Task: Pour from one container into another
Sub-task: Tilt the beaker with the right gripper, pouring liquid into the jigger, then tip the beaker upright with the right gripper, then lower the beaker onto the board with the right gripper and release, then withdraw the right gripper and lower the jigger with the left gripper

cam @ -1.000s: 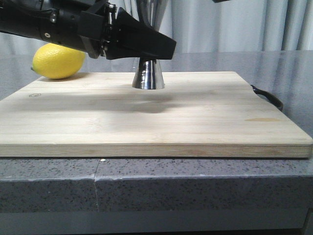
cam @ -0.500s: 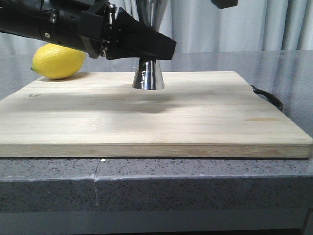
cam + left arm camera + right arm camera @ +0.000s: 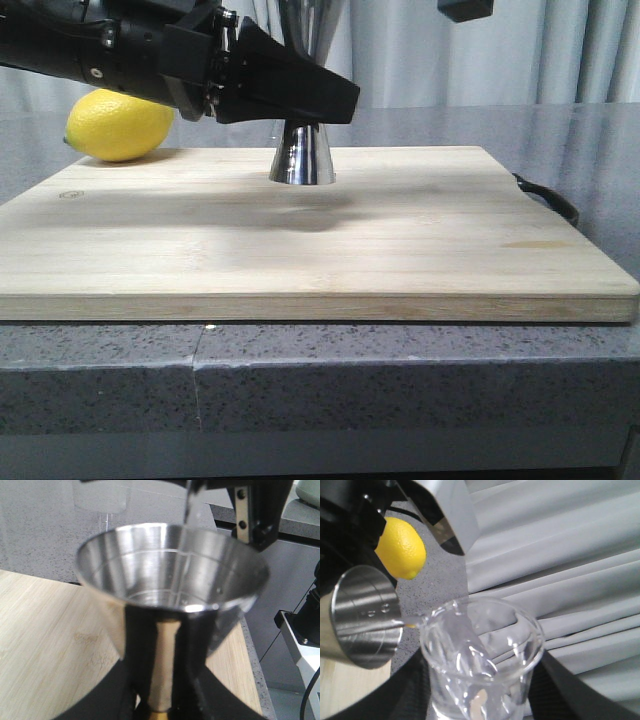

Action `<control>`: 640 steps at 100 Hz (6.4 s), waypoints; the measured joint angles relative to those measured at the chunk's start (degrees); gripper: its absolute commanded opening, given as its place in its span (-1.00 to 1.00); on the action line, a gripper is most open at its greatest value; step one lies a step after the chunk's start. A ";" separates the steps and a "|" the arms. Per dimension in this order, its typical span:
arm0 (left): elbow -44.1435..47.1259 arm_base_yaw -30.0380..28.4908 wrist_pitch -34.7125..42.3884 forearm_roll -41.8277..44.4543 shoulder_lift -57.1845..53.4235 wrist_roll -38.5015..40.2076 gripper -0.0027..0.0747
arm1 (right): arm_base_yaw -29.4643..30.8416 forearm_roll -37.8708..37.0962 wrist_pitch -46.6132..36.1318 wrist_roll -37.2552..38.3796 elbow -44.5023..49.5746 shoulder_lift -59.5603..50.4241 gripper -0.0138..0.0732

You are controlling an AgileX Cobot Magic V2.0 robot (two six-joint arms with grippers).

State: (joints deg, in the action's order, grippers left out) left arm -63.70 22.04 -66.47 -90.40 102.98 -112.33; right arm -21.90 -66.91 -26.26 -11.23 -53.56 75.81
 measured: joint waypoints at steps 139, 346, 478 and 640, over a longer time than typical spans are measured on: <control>0.00 0.00 0.00 0.72 0.00 0.33 -0.98 | 0.00 -2.12 0.59 -3.55 0.00 0.00 -0.16; 0.00 0.00 0.00 0.80 0.00 0.33 -0.98 | 7.24 30.73 2.85 30.09 0.46 0.00 -0.16; 0.00 0.00 0.00 0.80 0.00 0.33 -0.98 | 13.32 31.59 -24.78 29.65 12.36 22.52 -0.16; 0.00 -5.00 0.00 0.56 -0.22 -2.47 -0.98 | 11.63 30.90 -14.51 28.90 12.36 -7.15 0.61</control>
State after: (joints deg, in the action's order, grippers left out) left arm -63.70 17.04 -66.47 -89.84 102.76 -114.80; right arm -10.26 -36.01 -40.77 17.66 -41.21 68.66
